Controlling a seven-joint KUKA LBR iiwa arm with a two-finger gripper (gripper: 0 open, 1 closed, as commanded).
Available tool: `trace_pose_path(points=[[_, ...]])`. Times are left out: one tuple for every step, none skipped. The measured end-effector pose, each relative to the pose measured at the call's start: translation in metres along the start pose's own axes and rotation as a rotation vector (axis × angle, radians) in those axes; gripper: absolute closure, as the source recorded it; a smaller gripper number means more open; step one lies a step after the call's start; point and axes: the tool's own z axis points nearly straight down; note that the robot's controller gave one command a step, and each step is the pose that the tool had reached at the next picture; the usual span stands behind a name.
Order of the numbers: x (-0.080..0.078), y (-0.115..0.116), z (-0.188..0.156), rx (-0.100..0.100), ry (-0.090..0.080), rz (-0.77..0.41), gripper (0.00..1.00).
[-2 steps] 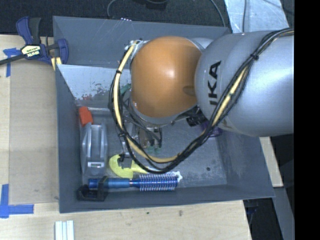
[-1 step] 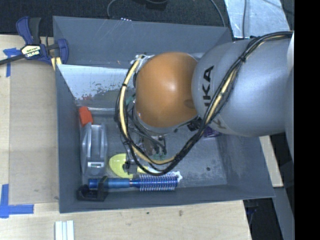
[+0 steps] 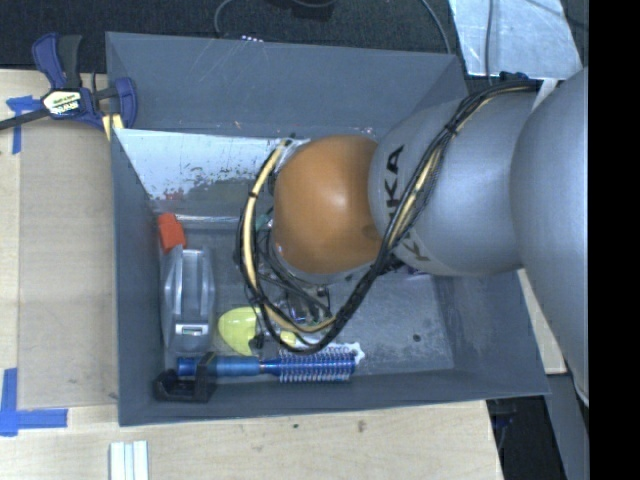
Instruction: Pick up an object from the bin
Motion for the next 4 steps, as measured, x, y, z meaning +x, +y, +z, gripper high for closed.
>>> trace_pose_path(points=[[-0.01, -0.004, 0.033, 0.001, 0.004, -0.091, 0.0], [0.006, 0.007, 0.066, -0.003, -0.01, -0.009, 1.0], [0.006, 0.007, 0.066, -0.003, -0.01, -0.009, 1.0], [0.003, -0.001, -0.051, -0.003, -0.013, 0.003, 1.0]])
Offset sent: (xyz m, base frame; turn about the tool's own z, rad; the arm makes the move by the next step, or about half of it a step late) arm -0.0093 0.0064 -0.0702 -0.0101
